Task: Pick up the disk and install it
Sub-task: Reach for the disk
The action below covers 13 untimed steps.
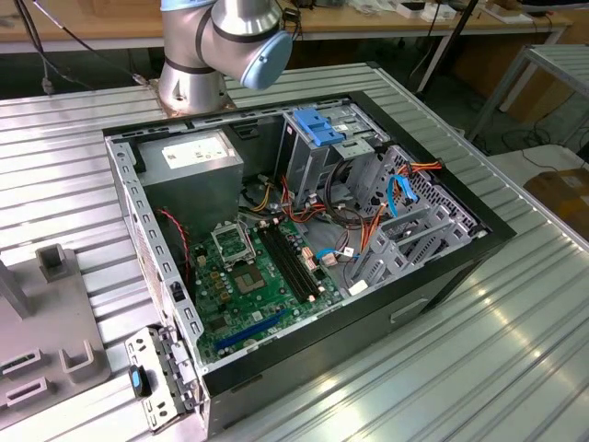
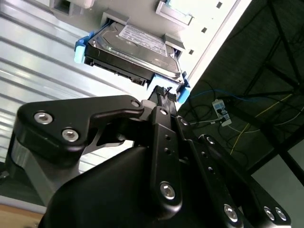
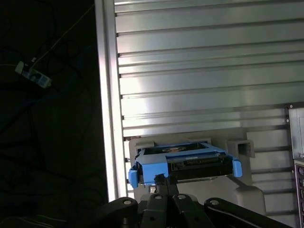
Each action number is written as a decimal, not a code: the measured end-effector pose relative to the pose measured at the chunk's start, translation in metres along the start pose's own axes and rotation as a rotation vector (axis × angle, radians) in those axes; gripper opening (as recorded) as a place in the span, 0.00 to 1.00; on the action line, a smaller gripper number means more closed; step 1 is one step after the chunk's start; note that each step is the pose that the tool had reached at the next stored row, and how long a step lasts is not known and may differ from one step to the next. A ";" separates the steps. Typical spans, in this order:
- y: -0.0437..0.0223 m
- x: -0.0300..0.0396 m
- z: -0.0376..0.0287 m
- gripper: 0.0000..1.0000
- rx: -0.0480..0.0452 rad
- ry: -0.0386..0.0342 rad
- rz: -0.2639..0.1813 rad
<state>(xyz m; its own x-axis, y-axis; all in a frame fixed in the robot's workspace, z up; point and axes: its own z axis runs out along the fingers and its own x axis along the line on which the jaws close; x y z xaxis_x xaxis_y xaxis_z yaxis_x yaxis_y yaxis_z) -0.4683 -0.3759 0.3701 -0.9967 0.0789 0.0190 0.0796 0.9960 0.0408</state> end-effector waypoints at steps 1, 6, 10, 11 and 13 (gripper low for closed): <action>-0.0001 0.0000 0.0009 0.11 -0.0003 -0.0038 0.000; -0.0008 0.0055 0.0067 0.11 0.0009 -0.0117 -0.001; -0.0011 0.0069 0.0119 0.11 0.0022 -0.0117 -0.001; -0.0011 0.0069 0.0120 0.11 0.0025 -0.0117 0.000; -0.0011 0.0069 0.0121 0.11 0.0028 -0.0118 -0.001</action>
<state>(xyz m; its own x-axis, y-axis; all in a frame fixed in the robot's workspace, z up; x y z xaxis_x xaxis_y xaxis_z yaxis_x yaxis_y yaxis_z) -0.4755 -0.3759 0.3581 -0.9969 0.0788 0.0071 0.0790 0.9961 0.0380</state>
